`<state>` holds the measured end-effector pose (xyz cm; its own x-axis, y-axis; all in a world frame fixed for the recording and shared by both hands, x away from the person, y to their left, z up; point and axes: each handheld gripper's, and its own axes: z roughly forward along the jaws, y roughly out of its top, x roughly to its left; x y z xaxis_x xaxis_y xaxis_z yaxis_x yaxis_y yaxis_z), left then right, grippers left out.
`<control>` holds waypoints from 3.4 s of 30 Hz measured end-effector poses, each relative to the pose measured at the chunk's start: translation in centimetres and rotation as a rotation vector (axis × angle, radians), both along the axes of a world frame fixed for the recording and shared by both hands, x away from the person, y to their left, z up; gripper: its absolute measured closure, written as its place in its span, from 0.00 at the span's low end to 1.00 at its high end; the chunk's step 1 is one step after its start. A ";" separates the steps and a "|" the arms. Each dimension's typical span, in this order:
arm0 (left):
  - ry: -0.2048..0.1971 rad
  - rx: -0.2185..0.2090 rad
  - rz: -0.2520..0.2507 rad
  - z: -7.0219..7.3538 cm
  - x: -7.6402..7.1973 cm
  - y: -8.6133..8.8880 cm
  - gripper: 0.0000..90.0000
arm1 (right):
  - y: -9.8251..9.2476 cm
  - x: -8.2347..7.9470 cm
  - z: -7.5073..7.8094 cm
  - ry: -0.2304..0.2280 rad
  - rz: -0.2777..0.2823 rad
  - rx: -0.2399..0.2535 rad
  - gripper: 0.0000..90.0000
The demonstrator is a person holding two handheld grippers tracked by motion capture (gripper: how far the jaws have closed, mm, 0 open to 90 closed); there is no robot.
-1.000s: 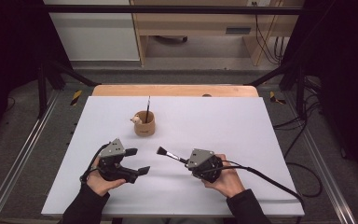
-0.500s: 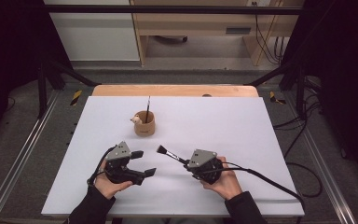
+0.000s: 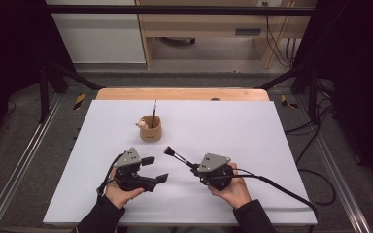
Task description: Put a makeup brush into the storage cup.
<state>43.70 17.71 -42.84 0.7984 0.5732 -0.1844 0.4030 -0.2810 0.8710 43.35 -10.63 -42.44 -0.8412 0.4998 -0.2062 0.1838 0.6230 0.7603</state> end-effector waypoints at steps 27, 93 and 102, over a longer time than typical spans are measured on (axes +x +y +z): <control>-0.018 -0.129 0.002 1.6 1.2 -3.0 0.24 | -0.4 -0.1 0.4 -0.017 -0.044 0.097 0.88; 0.041 -0.281 -0.044 1.8 2.0 -4.4 0.75 | 0.0 -0.3 0.2 -0.014 0.010 0.149 0.88; 0.046 -0.295 -0.070 1.9 1.8 -4.5 0.81 | 0.1 -0.3 0.0 -0.015 0.017 0.144 0.88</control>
